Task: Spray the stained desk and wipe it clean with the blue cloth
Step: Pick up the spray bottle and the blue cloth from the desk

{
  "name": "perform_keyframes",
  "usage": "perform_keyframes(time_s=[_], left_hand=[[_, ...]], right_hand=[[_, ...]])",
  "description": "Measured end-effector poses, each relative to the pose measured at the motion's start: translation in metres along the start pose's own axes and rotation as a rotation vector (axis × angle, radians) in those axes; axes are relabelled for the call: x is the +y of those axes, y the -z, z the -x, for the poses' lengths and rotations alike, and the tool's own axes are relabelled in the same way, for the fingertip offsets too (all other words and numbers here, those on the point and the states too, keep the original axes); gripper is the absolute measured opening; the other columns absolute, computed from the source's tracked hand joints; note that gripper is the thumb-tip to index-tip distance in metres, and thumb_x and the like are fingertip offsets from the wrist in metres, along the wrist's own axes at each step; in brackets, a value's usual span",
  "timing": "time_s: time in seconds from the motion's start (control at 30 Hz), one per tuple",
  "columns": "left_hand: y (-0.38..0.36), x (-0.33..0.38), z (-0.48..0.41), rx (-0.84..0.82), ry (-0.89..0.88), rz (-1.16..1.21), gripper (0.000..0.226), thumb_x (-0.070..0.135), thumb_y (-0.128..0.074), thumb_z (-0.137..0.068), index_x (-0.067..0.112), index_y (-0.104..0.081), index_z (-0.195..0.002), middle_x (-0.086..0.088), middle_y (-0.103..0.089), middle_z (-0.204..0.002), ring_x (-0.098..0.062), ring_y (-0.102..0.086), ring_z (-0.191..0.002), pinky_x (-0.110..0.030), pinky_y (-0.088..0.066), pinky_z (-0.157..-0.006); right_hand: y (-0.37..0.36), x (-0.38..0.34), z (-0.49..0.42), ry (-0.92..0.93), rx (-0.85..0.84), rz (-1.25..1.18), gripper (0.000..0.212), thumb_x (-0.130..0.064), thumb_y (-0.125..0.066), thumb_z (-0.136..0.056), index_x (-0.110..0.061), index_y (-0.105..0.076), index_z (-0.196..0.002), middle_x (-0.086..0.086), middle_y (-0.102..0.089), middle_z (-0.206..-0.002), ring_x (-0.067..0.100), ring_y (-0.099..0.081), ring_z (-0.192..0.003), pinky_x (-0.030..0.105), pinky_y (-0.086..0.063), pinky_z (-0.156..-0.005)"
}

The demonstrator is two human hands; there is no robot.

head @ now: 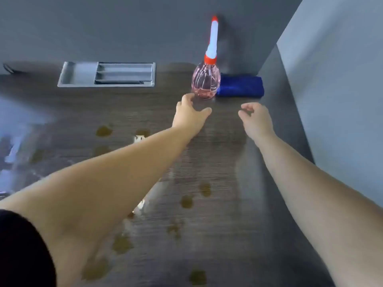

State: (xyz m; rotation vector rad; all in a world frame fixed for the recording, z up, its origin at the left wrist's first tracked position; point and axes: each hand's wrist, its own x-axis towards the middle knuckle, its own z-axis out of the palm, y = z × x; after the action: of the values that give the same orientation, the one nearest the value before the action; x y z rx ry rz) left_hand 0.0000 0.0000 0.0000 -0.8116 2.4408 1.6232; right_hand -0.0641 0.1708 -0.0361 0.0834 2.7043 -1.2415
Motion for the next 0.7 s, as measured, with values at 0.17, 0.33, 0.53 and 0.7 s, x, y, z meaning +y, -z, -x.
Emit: perform_keyframes(time_s=[0.17,0.33,0.53,0.7], left_hand=[[-0.011,0.031,-0.045,0.069,0.023,0.051,0.076,0.035,-0.069,-0.080,0.022,-0.028,-0.142,-0.002,-0.034,-0.137,-0.014,-0.046,-0.101,-0.021,-0.036,-0.084],[-0.020,0.029,-0.083,0.101,0.039,0.052,0.089,0.036,-0.073,-0.075,0.024,-0.021,-0.146,0.000,-0.029,-0.144,-0.019,-0.045,-0.123,-0.025,-0.038,-0.087],[-0.023,0.031,-0.106,0.118,-0.020,0.062,0.087,0.033,-0.077,-0.070,0.025,-0.031,-0.143,0.001,-0.038,-0.139,-0.018,-0.046,-0.123,-0.034,-0.043,-0.102],[-0.025,0.035,-0.115,0.091,-0.085,0.044,0.075,0.031,-0.081,-0.067,0.025,-0.042,-0.131,0.005,-0.052,-0.127,-0.012,-0.054,-0.110,-0.030,-0.047,-0.093]], right_hand=[[-0.006,-0.013,-0.061,0.260,-0.057,0.429,0.042,-0.018,-0.060,-0.090,-0.016,-0.051,-0.131,0.007,-0.035,-0.146,0.028,-0.027,-0.135,0.034,-0.031,-0.103],[-0.022,-0.003,-0.092,0.335,-0.185,0.621,0.052,-0.028,-0.059,-0.091,-0.022,-0.043,-0.139,0.004,-0.034,-0.149,0.029,-0.028,-0.136,0.043,-0.033,-0.105],[-0.026,0.001,-0.104,0.442,-0.041,0.777,0.044,-0.036,-0.058,-0.091,-0.025,-0.049,-0.133,0.006,-0.047,-0.134,0.032,-0.042,-0.120,0.044,-0.036,-0.095],[-0.032,-0.004,-0.111,0.451,0.005,0.797,0.029,-0.025,-0.051,-0.096,-0.020,-0.056,-0.125,0.010,-0.052,-0.128,0.034,-0.046,-0.115,0.042,-0.038,-0.091]])
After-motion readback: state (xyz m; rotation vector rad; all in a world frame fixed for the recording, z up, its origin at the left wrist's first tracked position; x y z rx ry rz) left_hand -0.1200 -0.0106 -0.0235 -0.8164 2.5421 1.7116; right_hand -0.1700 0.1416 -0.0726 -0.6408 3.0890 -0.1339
